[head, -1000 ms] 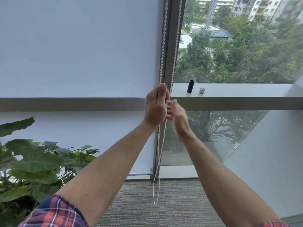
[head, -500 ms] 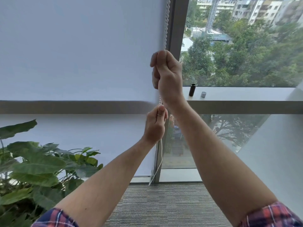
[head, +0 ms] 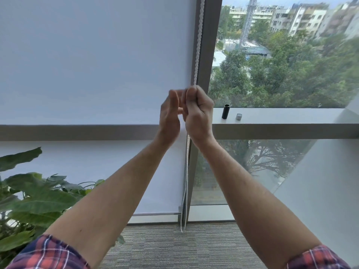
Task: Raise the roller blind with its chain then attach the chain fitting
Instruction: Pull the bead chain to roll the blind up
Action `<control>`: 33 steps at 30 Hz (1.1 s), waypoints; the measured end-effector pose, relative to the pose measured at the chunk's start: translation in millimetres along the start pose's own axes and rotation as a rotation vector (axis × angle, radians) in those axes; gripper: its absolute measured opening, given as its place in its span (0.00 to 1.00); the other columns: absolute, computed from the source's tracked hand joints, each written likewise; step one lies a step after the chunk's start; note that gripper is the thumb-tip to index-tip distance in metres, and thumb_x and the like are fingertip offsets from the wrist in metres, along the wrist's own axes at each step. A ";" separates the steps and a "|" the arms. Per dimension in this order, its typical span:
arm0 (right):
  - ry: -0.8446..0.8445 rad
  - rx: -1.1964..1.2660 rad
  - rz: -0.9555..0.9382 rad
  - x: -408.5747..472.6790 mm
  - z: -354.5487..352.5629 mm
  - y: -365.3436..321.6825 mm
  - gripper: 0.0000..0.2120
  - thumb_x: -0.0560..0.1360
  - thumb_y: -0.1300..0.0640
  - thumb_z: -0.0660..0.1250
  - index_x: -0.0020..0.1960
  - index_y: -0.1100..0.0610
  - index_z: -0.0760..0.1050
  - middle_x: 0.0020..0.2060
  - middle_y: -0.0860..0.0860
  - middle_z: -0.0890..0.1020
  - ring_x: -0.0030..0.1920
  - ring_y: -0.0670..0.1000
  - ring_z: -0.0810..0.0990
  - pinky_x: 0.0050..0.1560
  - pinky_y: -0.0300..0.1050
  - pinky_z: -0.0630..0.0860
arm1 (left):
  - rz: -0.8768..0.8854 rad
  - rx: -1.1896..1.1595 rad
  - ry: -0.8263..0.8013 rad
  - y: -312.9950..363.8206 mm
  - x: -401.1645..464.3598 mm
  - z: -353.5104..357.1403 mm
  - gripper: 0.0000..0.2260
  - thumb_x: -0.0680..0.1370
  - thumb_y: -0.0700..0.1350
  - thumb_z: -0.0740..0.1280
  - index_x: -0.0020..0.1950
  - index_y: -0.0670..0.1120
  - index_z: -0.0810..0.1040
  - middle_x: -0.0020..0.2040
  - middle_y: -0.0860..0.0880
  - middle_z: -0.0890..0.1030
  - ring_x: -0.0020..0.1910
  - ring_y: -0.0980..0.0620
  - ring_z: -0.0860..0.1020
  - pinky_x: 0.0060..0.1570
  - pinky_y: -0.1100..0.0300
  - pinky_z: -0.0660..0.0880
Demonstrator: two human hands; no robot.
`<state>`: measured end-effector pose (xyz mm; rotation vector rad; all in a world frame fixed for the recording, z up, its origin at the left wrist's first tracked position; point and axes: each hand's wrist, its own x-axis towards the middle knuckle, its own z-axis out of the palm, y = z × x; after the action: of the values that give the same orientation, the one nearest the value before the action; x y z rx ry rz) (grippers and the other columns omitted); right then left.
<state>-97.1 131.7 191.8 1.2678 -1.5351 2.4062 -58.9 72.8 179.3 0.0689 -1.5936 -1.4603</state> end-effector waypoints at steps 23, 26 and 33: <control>-0.248 -0.060 0.361 -57.7 -63.7 48.2 0.05 0.72 0.60 0.69 0.42 0.52 0.82 0.31 0.48 0.79 0.33 0.49 0.76 0.39 0.44 0.74 | 0.016 -0.056 0.044 24.6 -4.1 27.3 0.15 0.83 0.43 0.57 0.37 0.48 0.71 0.24 0.56 0.65 0.22 0.58 0.61 0.22 0.65 0.59; -0.187 0.071 0.352 -25.1 -70.4 30.4 0.12 0.65 0.66 0.68 0.47 0.61 0.83 0.38 0.56 0.84 0.41 0.53 0.81 0.49 0.46 0.77 | 0.023 -0.031 0.049 25.5 -4.5 26.2 0.14 0.83 0.43 0.58 0.37 0.47 0.71 0.25 0.51 0.64 0.23 0.55 0.61 0.24 0.61 0.59; -0.170 0.129 0.140 49.4 -41.2 -47.6 0.14 0.83 0.53 0.59 0.51 0.59 0.81 0.42 0.56 0.84 0.40 0.54 0.82 0.45 0.47 0.79 | -0.007 -0.011 0.049 8.6 -18.4 31.2 0.15 0.82 0.46 0.59 0.35 0.52 0.72 0.24 0.57 0.66 0.24 0.57 0.62 0.25 0.63 0.60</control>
<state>-136.0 168.8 251.1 1.4714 -1.5818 2.5819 -64.3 109.7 180.4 0.1032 -1.5473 -1.4618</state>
